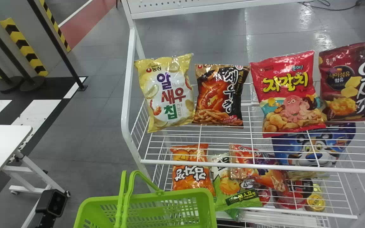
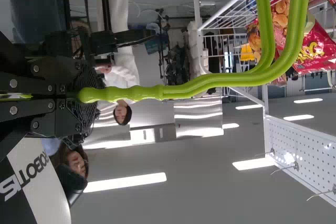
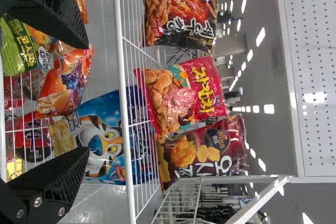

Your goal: Hold basket handle with left hand then pick spicy shrimp crackers with right hand and place into basket

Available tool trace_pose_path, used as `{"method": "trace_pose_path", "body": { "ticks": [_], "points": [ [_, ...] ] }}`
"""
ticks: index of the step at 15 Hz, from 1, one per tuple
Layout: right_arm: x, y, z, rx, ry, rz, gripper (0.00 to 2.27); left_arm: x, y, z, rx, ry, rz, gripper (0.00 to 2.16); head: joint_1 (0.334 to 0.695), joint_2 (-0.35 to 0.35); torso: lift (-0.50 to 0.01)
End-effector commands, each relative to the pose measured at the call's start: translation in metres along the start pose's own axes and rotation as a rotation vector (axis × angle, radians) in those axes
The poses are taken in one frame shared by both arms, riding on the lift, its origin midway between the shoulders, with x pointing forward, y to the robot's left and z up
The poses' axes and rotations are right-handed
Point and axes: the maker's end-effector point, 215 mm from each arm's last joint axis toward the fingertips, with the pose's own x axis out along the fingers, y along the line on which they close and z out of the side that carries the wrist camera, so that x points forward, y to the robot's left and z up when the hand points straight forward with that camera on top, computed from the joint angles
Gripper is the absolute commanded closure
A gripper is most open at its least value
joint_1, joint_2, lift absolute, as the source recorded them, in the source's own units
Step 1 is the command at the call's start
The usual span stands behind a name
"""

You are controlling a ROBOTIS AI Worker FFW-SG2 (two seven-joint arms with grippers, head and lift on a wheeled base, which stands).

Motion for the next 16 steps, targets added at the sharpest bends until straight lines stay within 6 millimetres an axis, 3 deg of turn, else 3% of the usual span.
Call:
{"method": "trace_pose_path", "body": {
  "ticks": [1,4,6,12,16],
  "points": [
    [0.000,0.000,0.000,0.001,0.000,-0.001,0.12,0.000,-0.001,0.000,-0.001,0.000,-0.007,2.13,0.695,0.237,-0.007],
    [0.004,0.004,-0.001,0.004,0.010,0.004,0.12,0.003,-0.001,-0.003,-0.006,0.008,-0.012,2.13,0.695,0.237,-0.007],
    [0.017,0.014,-0.001,0.008,0.025,0.022,0.12,0.004,0.000,-0.003,-0.006,0.009,-0.011,2.13,0.695,0.239,-0.007],
    [0.069,0.063,-0.010,-0.048,0.138,0.098,0.12,0.006,0.001,-0.006,-0.010,0.016,-0.011,2.13,0.695,0.289,-0.007],
    [0.109,0.086,0.005,-0.086,0.149,0.104,0.12,0.007,0.001,-0.007,-0.011,0.016,-0.012,2.13,0.695,0.329,-0.007]
  ]
}}
